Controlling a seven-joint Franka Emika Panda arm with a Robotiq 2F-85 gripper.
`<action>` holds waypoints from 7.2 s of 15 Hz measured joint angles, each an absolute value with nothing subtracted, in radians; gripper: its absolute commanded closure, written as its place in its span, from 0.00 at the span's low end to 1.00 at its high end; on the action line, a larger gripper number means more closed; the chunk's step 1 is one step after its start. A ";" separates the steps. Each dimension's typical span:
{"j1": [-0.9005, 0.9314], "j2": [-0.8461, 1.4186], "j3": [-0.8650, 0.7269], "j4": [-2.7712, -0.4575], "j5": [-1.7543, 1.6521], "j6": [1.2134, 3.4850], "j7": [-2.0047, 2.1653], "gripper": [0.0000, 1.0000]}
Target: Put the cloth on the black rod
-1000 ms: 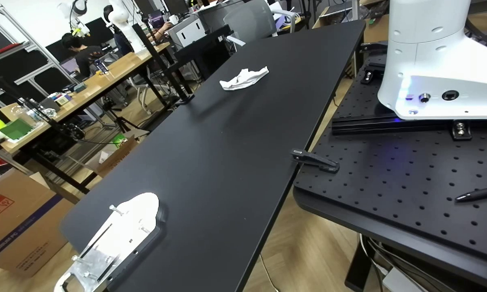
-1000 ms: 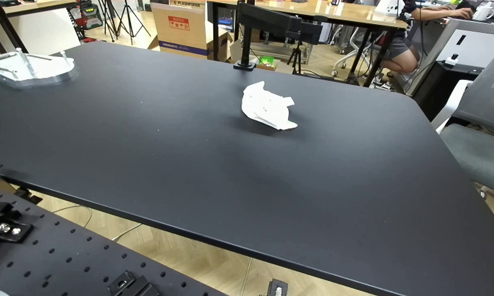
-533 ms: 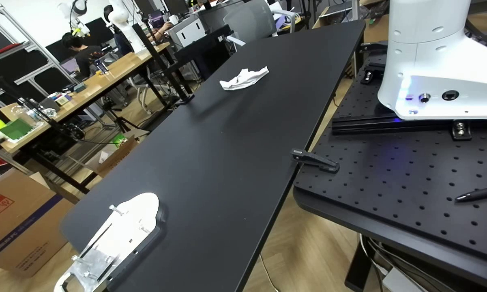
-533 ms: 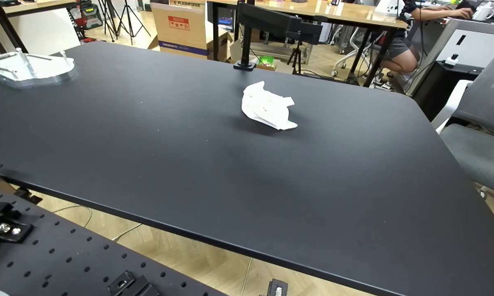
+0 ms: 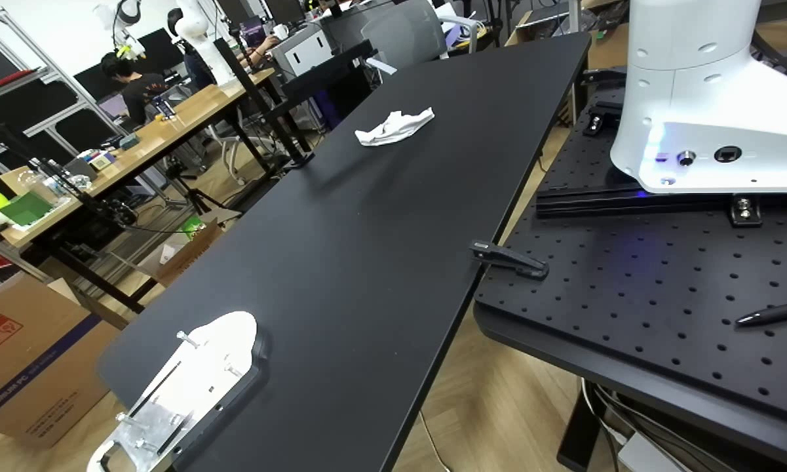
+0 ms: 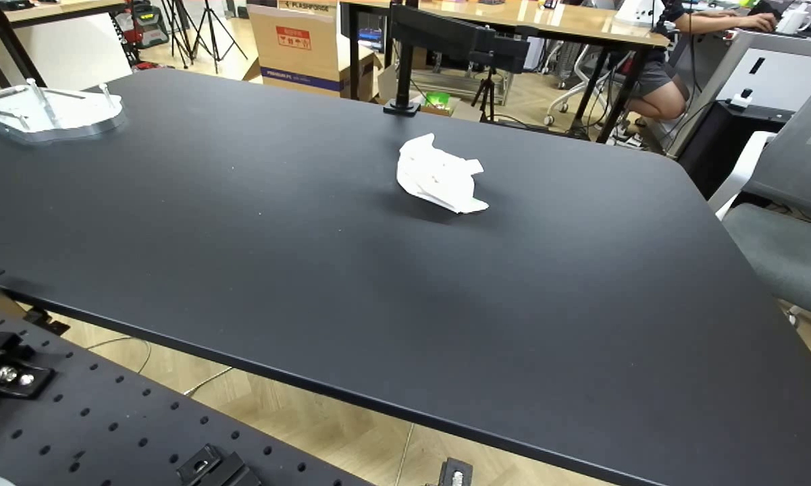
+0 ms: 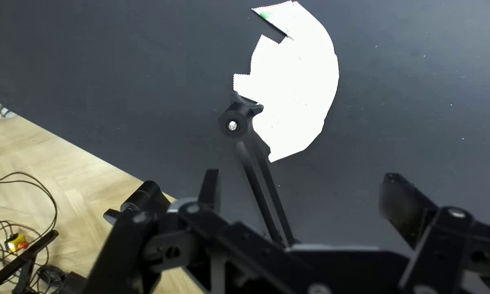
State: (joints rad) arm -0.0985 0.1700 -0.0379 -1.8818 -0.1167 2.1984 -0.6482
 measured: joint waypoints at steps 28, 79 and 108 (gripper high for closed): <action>-0.136 0.323 -0.035 -2.265 -0.082 2.722 -0.674 0.00; -0.045 0.023 0.018 -2.103 -0.210 2.299 -0.670 0.99; -0.093 0.221 -0.044 -1.788 -0.153 2.344 -0.635 0.99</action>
State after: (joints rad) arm -0.0933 0.2211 -0.0445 -1.7876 -0.1525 2.3444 -0.6353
